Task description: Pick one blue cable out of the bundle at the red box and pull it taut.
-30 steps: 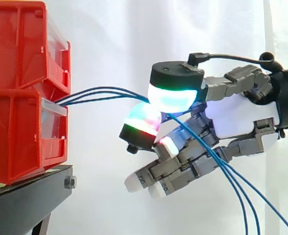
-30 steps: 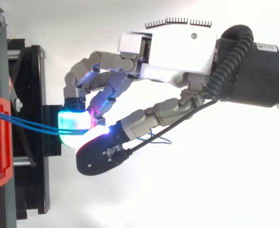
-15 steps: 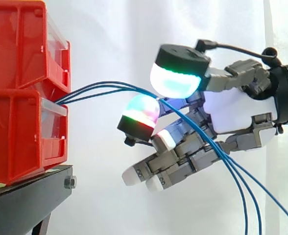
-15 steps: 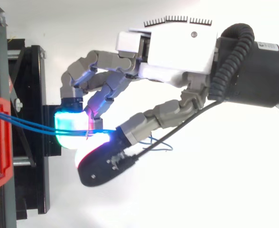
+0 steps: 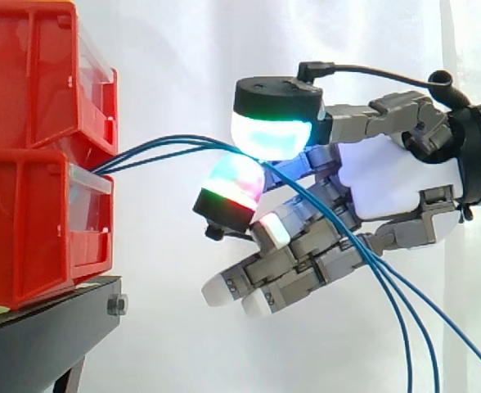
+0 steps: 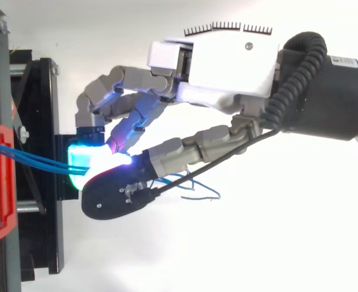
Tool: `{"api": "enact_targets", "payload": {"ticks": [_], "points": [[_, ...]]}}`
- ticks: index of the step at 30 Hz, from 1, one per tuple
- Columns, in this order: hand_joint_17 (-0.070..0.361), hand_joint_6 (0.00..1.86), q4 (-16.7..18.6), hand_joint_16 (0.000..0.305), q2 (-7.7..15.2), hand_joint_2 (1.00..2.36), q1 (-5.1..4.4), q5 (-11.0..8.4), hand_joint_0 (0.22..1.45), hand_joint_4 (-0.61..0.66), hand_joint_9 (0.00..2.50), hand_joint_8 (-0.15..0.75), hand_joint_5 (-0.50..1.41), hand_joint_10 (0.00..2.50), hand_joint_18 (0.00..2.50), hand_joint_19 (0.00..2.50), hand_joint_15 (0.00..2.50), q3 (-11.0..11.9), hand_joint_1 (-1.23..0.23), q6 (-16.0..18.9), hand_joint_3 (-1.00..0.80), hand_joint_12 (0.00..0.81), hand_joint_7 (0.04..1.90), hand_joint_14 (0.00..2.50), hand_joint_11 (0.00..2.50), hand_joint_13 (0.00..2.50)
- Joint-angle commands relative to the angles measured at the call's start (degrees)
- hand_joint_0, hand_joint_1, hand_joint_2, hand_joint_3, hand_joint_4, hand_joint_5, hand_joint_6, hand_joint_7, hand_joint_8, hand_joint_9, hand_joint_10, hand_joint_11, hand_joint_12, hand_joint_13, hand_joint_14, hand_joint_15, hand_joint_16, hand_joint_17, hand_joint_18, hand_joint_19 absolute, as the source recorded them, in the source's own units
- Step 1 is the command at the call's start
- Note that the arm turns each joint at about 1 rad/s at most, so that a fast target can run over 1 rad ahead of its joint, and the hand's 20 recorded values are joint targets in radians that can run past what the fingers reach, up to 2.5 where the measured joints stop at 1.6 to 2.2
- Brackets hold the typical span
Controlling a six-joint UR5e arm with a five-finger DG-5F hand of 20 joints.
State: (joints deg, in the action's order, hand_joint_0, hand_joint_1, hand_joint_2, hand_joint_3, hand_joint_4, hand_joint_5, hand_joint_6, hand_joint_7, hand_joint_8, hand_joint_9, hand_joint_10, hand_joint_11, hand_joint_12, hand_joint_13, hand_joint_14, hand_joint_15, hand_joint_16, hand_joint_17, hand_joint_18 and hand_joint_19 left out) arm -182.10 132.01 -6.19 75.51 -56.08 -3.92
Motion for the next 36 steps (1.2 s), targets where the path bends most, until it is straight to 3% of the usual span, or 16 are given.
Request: {"api": "enact_targets", "payload": {"ticks": [1, 7, 25, 27, 36], "points": [[0.124, 0.88, 0.17, 0.055, 0.00, 1.01, -0.05, -0.01, 0.60, 0.12, 0.88, 0.360, -0.16, 0.01, 0.33, 0.15, 0.16, 0.01, -0.80, 0.05, -0.11, 0.359, 1.04, 0.01, 0.90, 0.41], [0.113, 0.89, 0.08, 0.050, 0.00, 1.02, -0.05, -0.01, 0.63, 0.06, 0.82, 0.326, -0.17, 0.01, 0.31, 0.14, 0.15, 0.01, -0.89, 0.14, -0.15, 0.338, 1.01, 0.01, 0.91, 0.38], [0.117, 0.88, 0.17, 0.052, 0.00, 1.01, -0.05, -0.01, 0.63, 0.15, 0.63, 0.314, -0.21, 0.02, 0.29, 0.13, 0.13, -0.08, -1.02, 0.14, -0.35, 0.350, 0.96, 0.00, 0.82, 0.29], [0.119, 0.87, 0.17, 0.053, 0.00, 1.00, -0.05, -0.01, 0.59, 0.16, 0.63, 0.314, -0.21, 0.02, 0.29, 0.15, 0.13, 0.01, -1.00, 0.14, -0.50, 0.352, 0.95, 0.00, 0.81, 0.29], [0.120, 0.84, -0.09, 0.053, 0.00, 1.00, -0.05, -0.01, 0.53, 0.16, 0.74, 0.344, -0.17, 0.01, 0.32, 0.20, 0.15, -0.08, -0.74, 0.14, -0.50, 0.358, 0.97, 0.00, 0.77, 0.33]]}}
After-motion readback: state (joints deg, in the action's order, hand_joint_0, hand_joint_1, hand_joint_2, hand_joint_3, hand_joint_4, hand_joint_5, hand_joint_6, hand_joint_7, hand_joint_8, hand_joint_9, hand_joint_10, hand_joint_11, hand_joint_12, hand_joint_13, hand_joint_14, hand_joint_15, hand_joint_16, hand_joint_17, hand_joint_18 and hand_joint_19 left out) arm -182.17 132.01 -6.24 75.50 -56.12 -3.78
